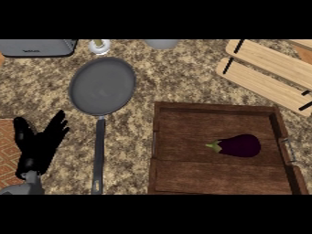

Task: Pick the squash from the tray and place it in the tiered shelf

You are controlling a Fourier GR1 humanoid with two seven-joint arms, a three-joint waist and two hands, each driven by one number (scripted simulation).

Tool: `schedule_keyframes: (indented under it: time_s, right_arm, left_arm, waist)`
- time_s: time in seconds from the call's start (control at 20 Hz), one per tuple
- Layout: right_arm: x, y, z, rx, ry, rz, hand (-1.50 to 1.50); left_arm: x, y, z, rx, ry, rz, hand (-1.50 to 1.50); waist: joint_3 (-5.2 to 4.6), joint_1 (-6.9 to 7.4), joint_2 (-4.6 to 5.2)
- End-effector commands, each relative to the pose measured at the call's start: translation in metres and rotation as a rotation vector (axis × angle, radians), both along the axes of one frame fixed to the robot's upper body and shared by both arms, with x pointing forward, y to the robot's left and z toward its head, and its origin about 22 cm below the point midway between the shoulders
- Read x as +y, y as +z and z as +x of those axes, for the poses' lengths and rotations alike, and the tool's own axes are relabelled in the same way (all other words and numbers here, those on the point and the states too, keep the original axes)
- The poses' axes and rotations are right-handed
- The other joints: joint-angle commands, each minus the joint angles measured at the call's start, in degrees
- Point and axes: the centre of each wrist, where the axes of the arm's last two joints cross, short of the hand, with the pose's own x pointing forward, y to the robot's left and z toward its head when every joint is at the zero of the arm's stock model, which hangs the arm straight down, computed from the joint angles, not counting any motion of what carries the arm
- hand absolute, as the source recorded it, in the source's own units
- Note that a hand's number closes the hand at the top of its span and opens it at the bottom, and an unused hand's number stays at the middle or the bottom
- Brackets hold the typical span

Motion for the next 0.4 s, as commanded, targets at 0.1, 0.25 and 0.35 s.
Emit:
schedule_keyframes:
  time_s: [0.1,0.25,0.35]
  right_arm:
    - [-0.036,0.002,-0.061,-0.013,-0.003,0.048,-1.5]
    - [-0.058,0.002,-0.093,-0.036,0.047,0.03,-1.5]
    - [-0.056,-0.008,-0.108,-0.035,0.038,0.022,-1.5]
  left_arm:
    - [-0.008,-0.013,0.002,0.014,0.007,-0.008,0.0]
    - [-0.004,-0.002,0.006,0.017,0.006,0.011,0.0]
    - [0.002,-0.012,-0.004,0.005,-0.01,-0.011,0.0]
  waist:
    - [-0.04,-0.37,0.09]
    - [0.01,-0.38,0.07]
    - [-0.02,-0.15,0.09]
